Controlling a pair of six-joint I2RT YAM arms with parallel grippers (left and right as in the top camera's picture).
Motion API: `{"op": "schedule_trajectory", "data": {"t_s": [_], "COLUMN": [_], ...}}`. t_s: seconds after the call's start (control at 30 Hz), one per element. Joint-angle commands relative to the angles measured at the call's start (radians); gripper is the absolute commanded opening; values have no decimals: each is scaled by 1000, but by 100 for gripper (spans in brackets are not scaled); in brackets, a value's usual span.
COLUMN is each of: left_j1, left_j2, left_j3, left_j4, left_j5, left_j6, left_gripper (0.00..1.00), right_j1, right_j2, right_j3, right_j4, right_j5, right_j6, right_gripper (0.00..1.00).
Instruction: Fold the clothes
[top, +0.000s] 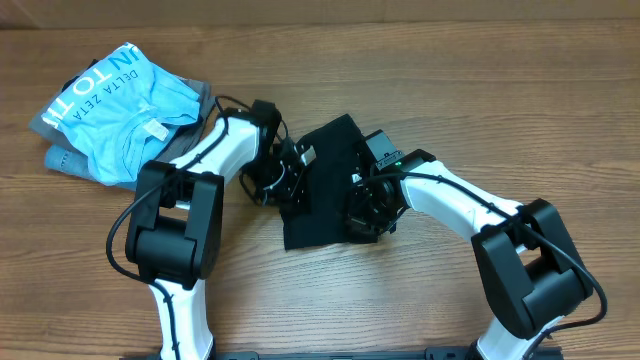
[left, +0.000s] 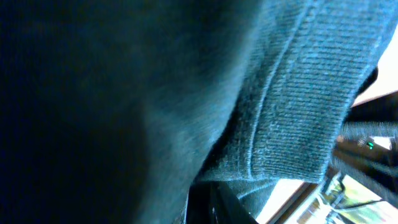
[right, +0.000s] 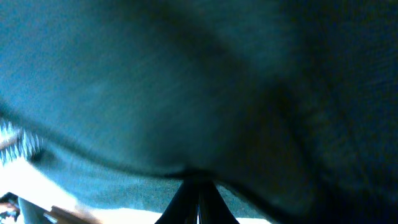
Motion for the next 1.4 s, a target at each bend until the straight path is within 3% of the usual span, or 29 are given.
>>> {"op": "schedule_trajectory", "data": {"t_s": [0.0,0.27,0.4,0.47,0.53,0.73,0.93,1.0,1.1,1.37], "left_j1": [10,108,148,161,162,162,164,164,164,159], "left_j2": [-6,-74,-149,-189,-206,-194,-170,-147,-104,-41], "left_j3": [-85,83,229,304,336,311,185,157,147,145], "left_j4": [-21,-96,-133,-120,-109,-161,-53,3,35,144], "left_j5": [-91,-63,-84,-131,-150,-155,-204,-204,-195,-177], "left_j6": [-63,-50,-7,-5,-5,-5,-7,-10,-14,13], "left_gripper": [18,31,47,61,67,67,84,82,62,36], "right_j1": [-2,-3,-3,0,6,47,85,96,110,100], "right_j2": [-4,-25,-68,-101,-115,-113,-80,-67,-50,-2], "right_j3": [2,29,84,112,115,113,111,98,73,-16], "right_j4": [2,-9,-59,-81,-72,-35,-5,19,50,94], "right_j5": [24,23,22,3,-40,-87,-34,-35,-33,53], "right_j6": [40,-42,-124,-139,-138,-127,-64,-40,22,200], "right_gripper": [4,4,4,4,4,5,5,5,5,7]}}
